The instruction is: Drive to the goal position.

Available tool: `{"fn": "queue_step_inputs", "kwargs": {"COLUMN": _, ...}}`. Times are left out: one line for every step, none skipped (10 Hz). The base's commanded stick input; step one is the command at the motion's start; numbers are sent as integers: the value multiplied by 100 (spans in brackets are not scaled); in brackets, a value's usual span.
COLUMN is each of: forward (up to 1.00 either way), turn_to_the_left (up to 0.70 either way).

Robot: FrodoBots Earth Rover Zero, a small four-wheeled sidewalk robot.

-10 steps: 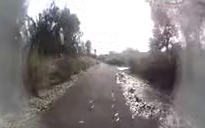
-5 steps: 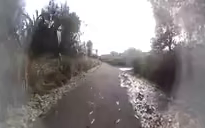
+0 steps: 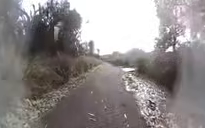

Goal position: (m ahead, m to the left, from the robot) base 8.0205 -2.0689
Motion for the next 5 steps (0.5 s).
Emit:
{"fn": "queue_step_inputs", "kwargs": {"forward": 70, "turn_to_the_left": -11}}
{"fn": "queue_step_inputs", "kwargs": {"forward": 70, "turn_to_the_left": -32}}
{"fn": "queue_step_inputs", "kwargs": {"forward": 70, "turn_to_the_left": -35}}
{"fn": "queue_step_inputs", "kwargs": {"forward": 70, "turn_to_the_left": -35}}
{"fn": "queue_step_inputs", "kwargs": {"forward": 70, "turn_to_the_left": -35}}
